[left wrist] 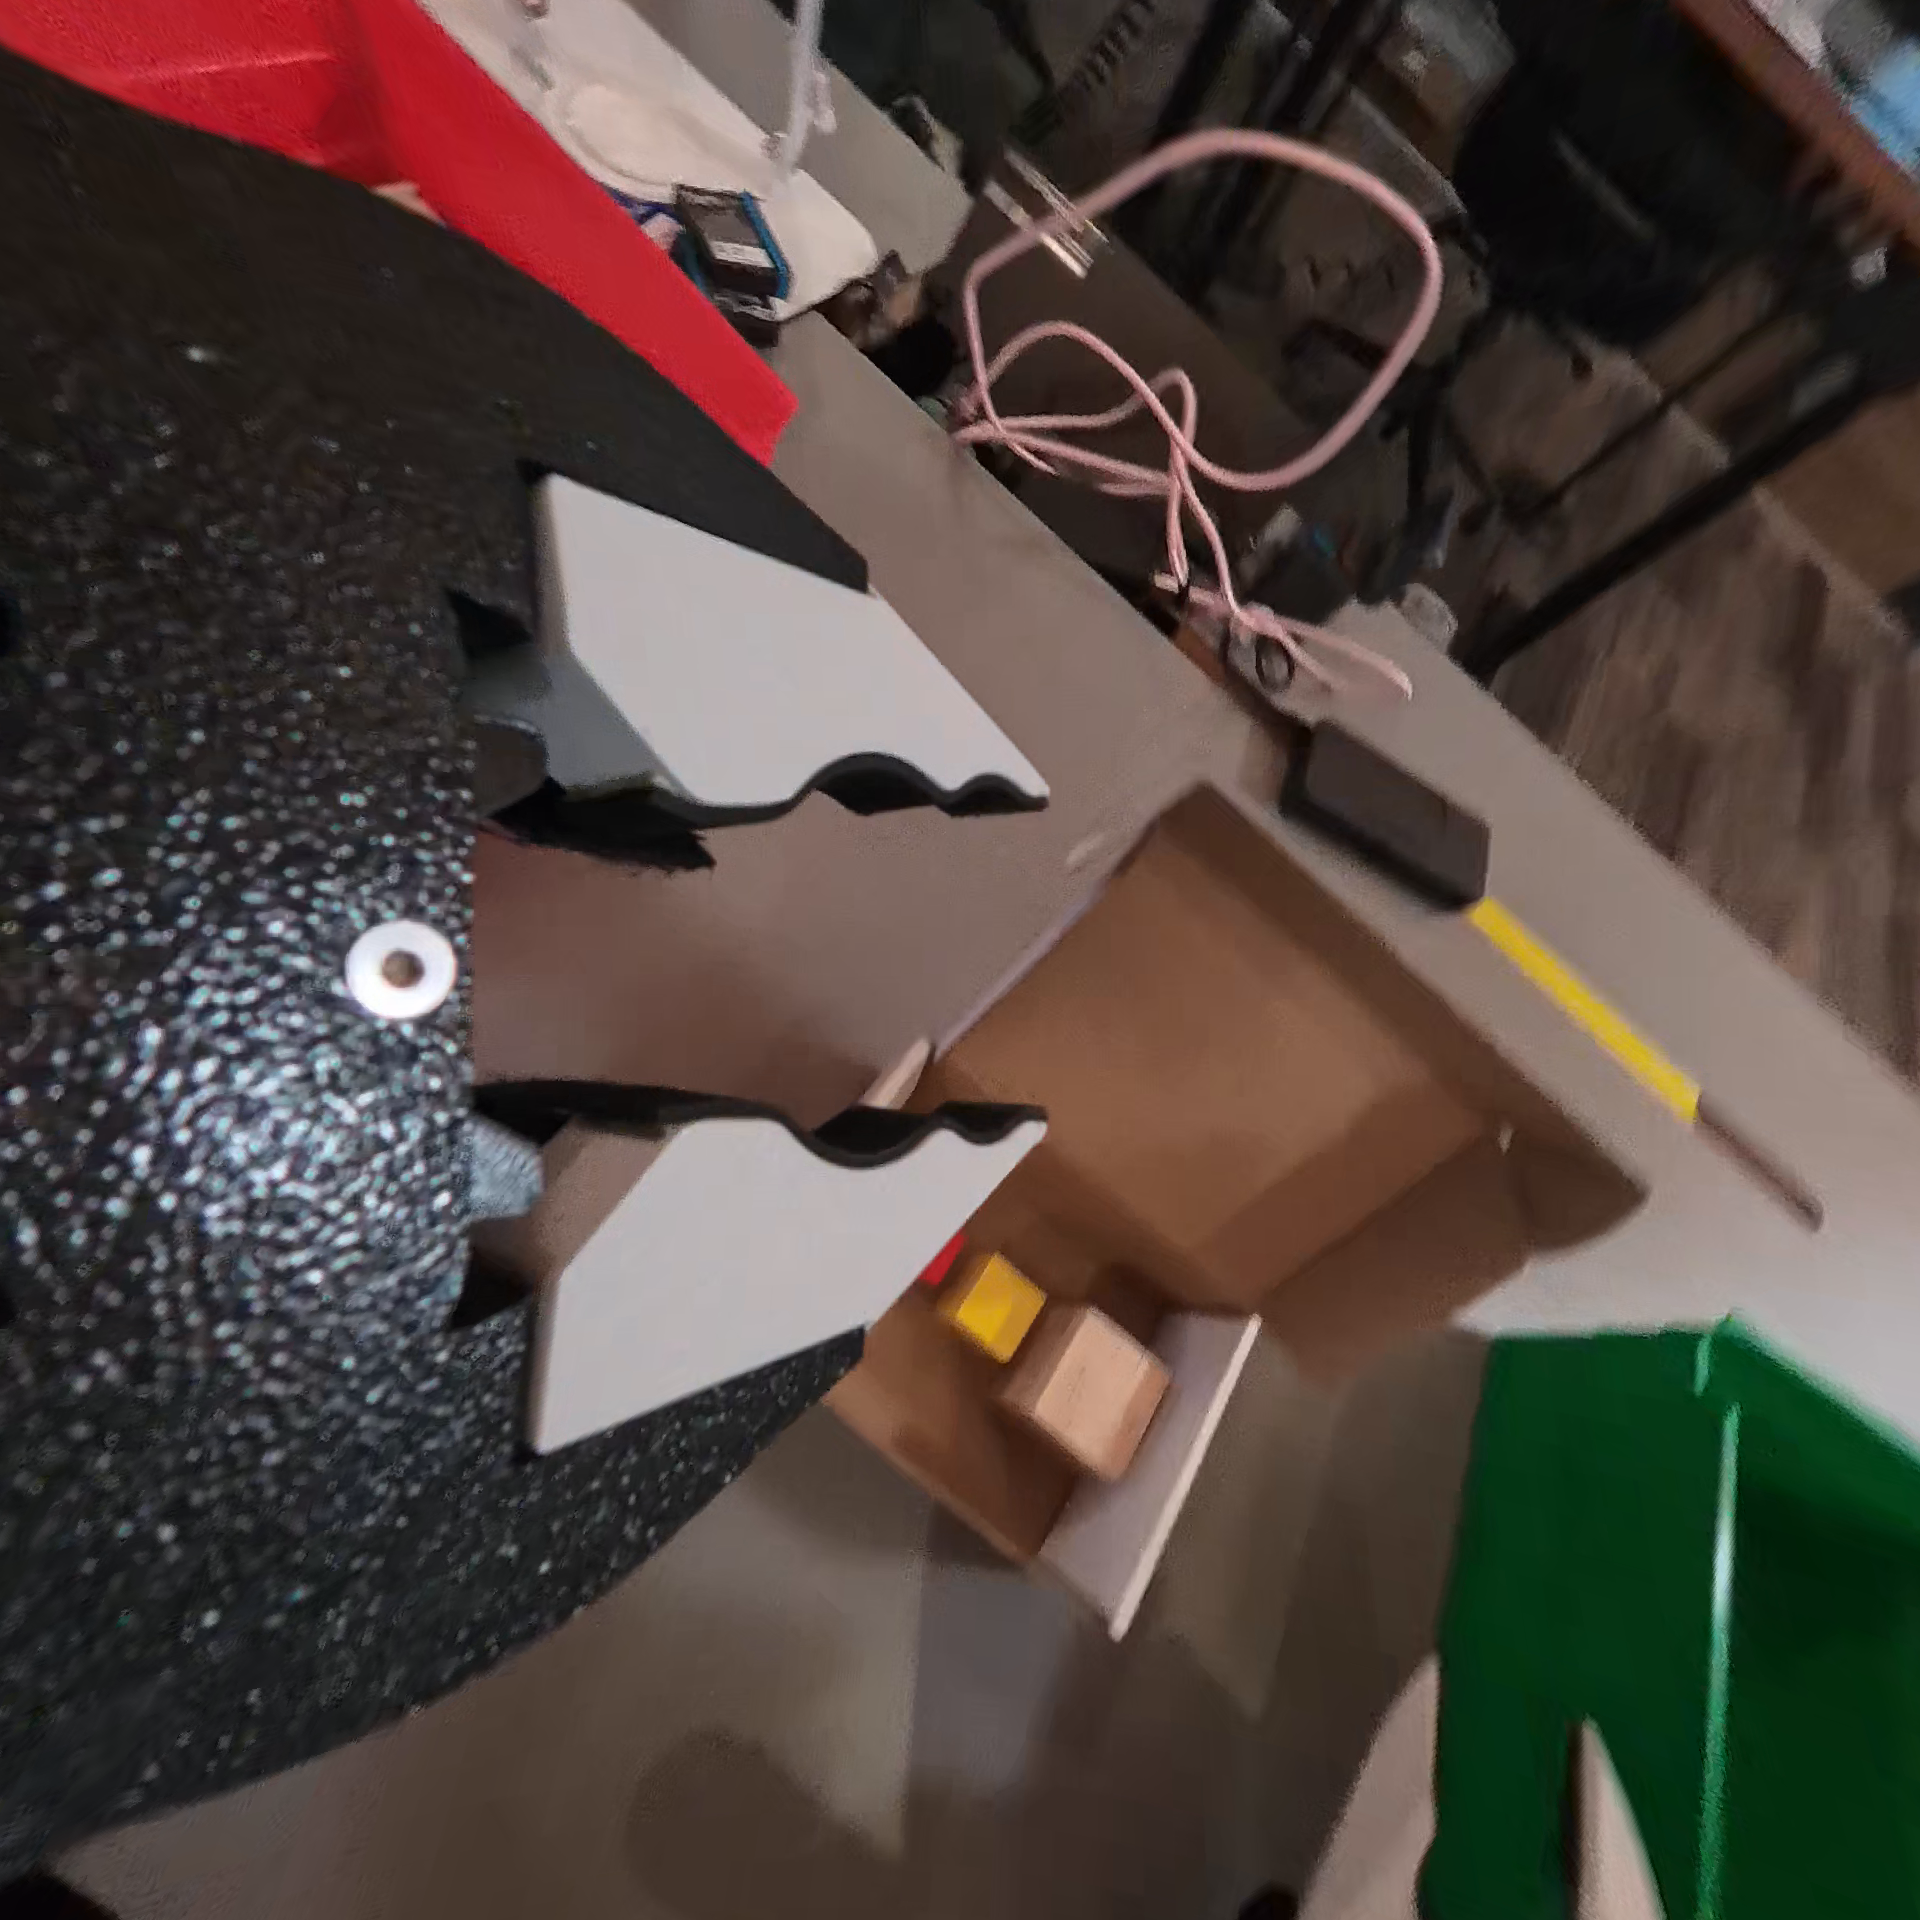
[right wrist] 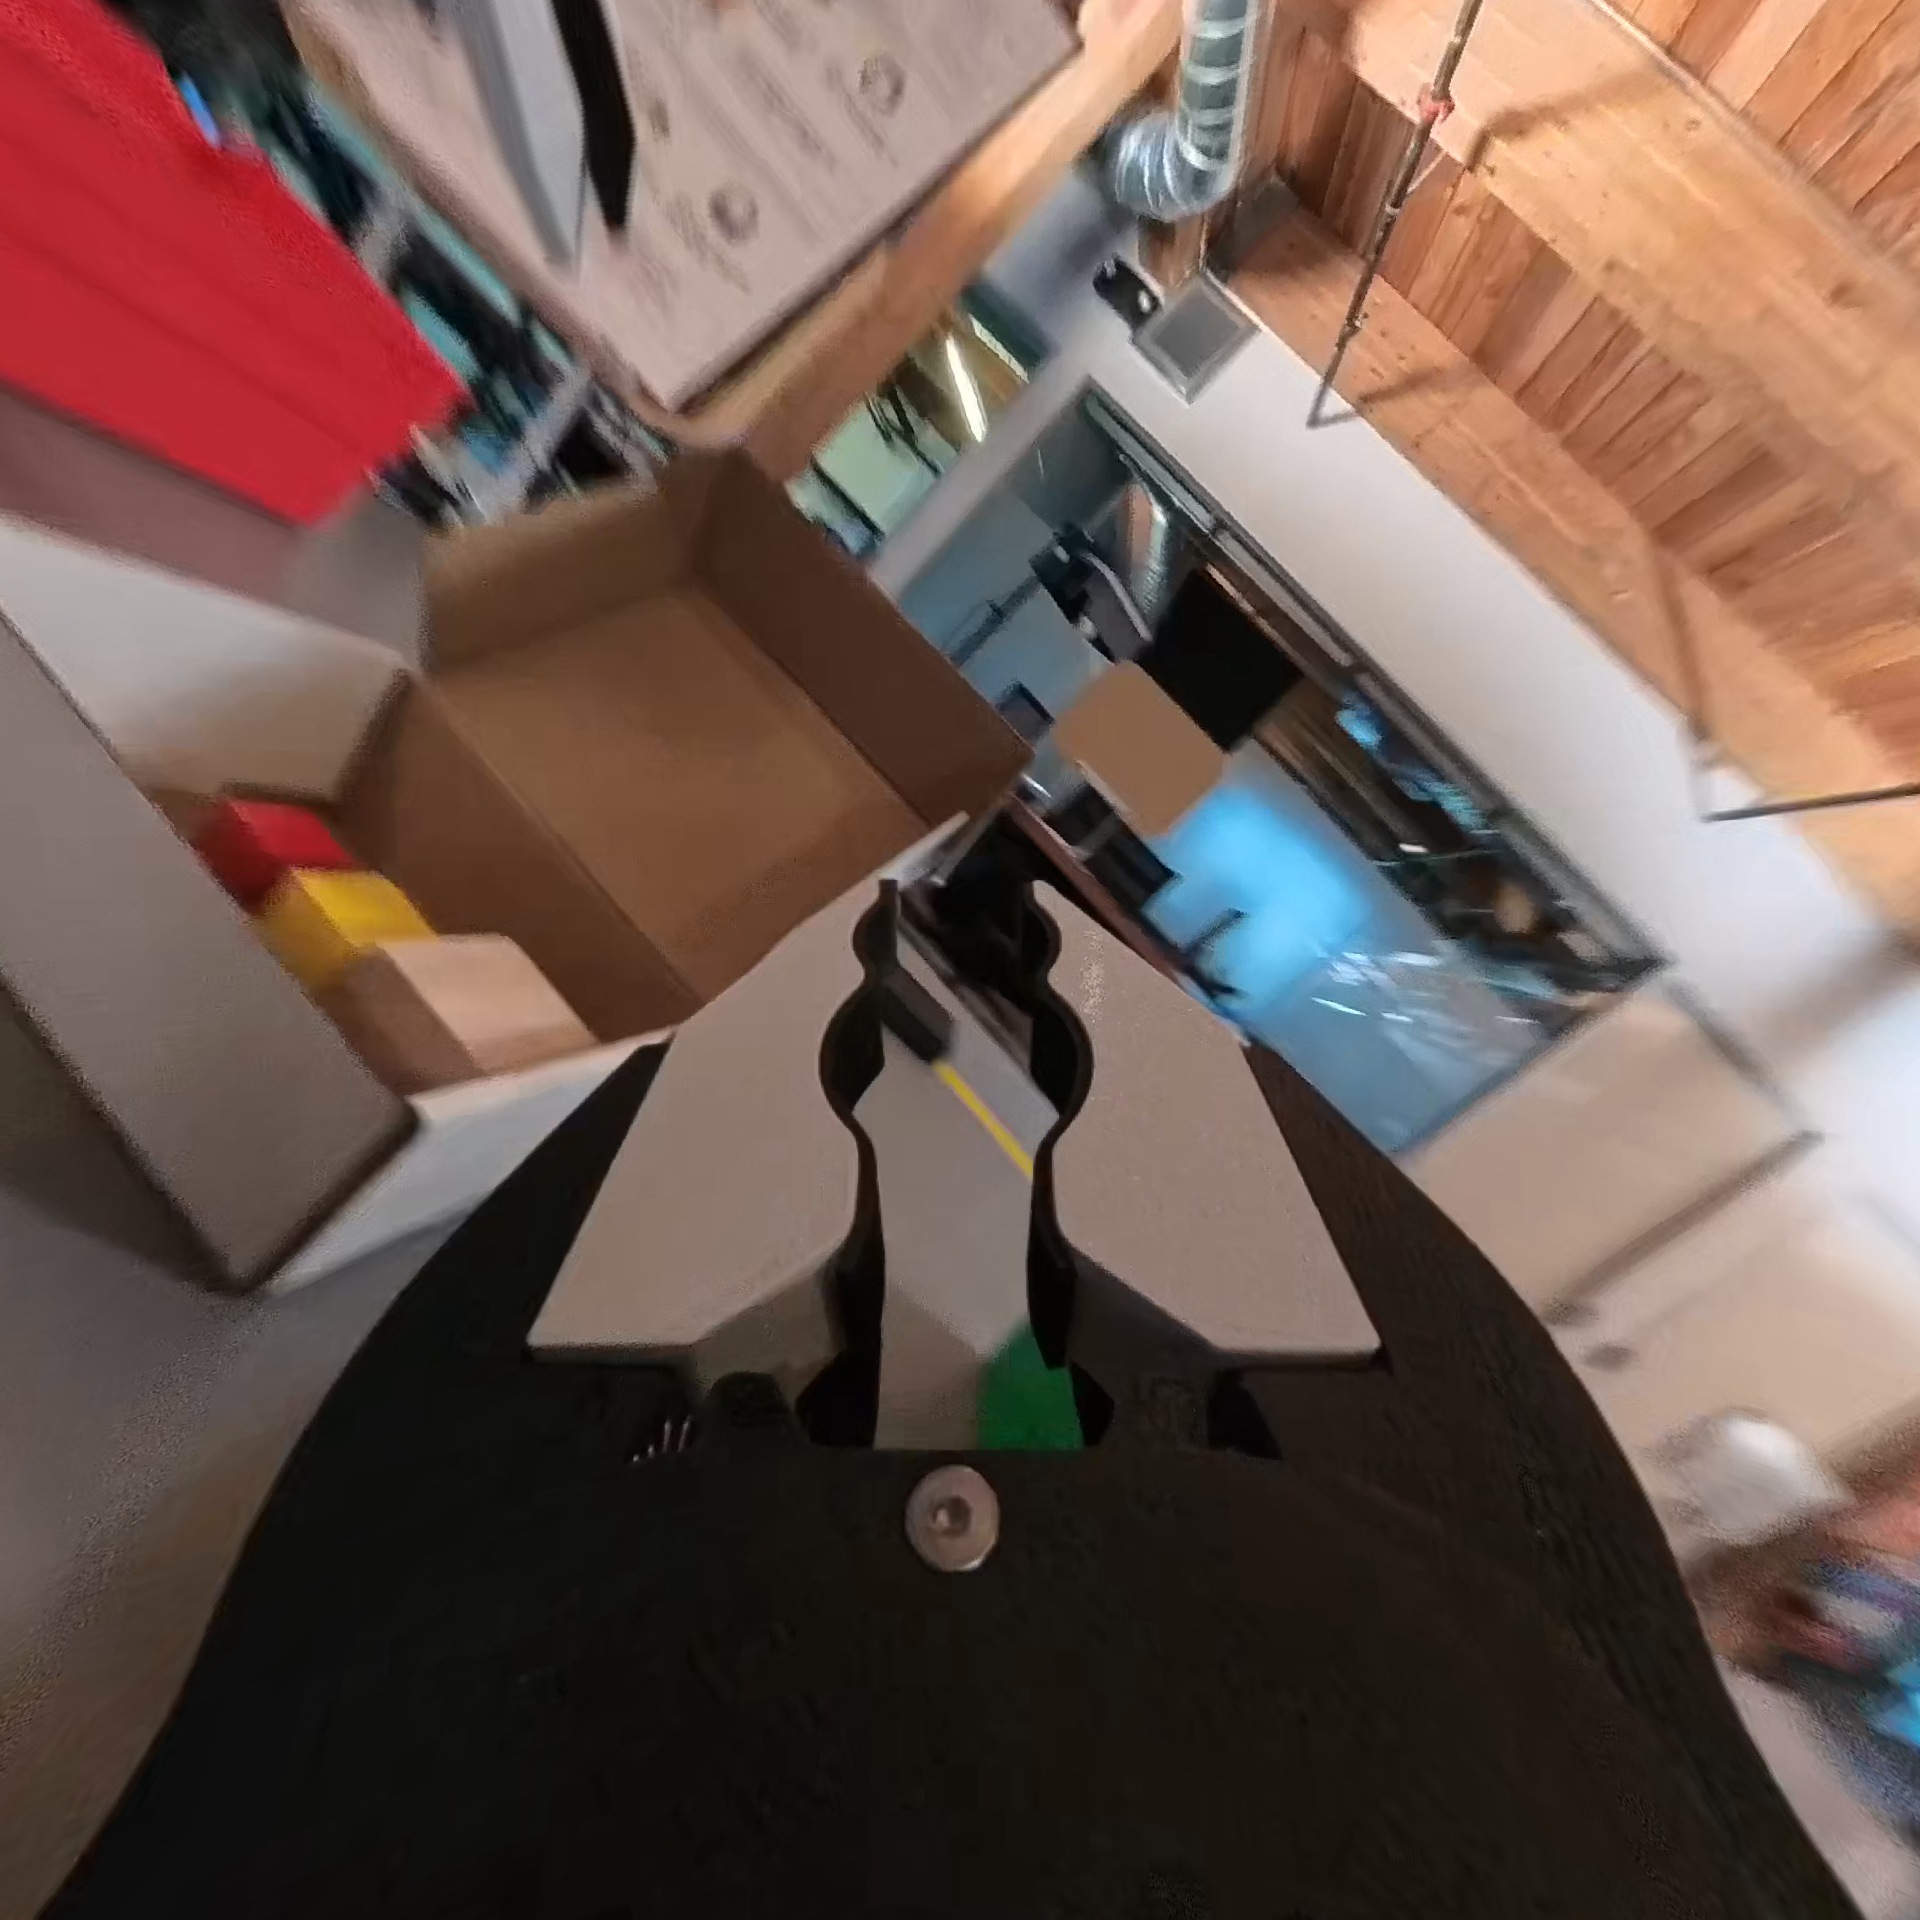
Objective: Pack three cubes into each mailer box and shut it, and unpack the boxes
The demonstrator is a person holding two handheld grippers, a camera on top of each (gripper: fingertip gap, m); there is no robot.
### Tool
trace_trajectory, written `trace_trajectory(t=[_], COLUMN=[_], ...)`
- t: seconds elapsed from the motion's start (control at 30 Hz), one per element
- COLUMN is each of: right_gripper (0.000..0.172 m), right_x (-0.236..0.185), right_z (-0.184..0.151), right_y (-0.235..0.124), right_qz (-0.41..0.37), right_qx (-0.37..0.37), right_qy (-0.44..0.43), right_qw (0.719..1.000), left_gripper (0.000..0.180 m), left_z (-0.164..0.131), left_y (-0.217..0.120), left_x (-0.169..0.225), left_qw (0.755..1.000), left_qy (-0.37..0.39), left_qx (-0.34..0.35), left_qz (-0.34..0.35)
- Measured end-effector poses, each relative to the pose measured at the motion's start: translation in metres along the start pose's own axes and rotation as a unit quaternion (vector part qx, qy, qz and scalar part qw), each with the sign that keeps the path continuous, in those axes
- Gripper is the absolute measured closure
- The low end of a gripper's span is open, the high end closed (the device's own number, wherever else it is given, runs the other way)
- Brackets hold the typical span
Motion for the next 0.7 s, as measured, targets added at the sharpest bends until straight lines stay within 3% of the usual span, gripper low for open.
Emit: trace_trajectory(t=[0.03, 0.1, 0.13, 0.17, 0.23, 0.3, 0.5, 0.57, 0.7], right_gripper=[0.151, 0.152, 0.152, 0.15, 0.144, 0.147, 0.156, 0.164, 0.165], right_x=[0.0, -0.003, -0.001, 0.003, 0.011, 0.017, 0.014, 0.009, -0.001], right_z=[0.003, 0.012, 0.012, 0.009, -0.002, -0.005, -0.008, -0.006, 0.0], right_y=[0.004, 0.015, 0.023, 0.034, 0.054, 0.067, 0.089, 0.093, 0.089], right_qz=[-0.015, 0.004, 0.018, 0.033, 0.066, 0.091, 0.118, 0.125, 0.101], right_qx=[-0.018, -0.037, -0.059, -0.097, -0.182, -0.201, -0.289, -0.302, -0.304], right_qy=[-0.038, -0.006, 0.041, 0.09, 0.189, 0.248, 0.302, 0.3, 0.278], right_qw=[0.999, 0.999, 0.997, 0.991, 0.963, 0.943, 0.9, 0.896, 0.906], left_gripper=[0.124, 0.118, 0.104, 0.093, 0.094, 0.1, 0.123, 0.125, 0.162], left_z=[-0.005, -0.014, -0.018, -0.021, -0.026, -0.031, -0.037, -0.033, -0.036], left_y=[0.0, 0.008, 0.015, 0.024, 0.04, 0.053, 0.071, 0.071, 0.068], left_x=[-0.008, -0.017, -0.017, -0.017, -0.015, -0.012, 0.0, 0.009, 0.014], left_qw=[1.0, 0.998, 0.996, 0.993, 0.986, 0.98, 0.974, 0.971, 0.981], left_qy=[-0.021, -0.063, -0.09, -0.119, -0.161, -0.192, -0.214, -0.214, -0.186], left_qx=[0.002, 0.002, 0.0, -0.004, -0.001, 0.007, 0.016, 0.031, 0.027], left_qz=[0.015, 0.014, -0.005, -0.022, -0.046, -0.059, -0.075, -0.105, -0.049])
Point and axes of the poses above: each gripper's, where its closed fingertips meet, y out along the fingers, z out of its top, x = y × z across the jaws, the point moved 8 cm from there along -y, back along the fingers, and after that the axes turned 12 degrees about y, right-handed, at the moved point
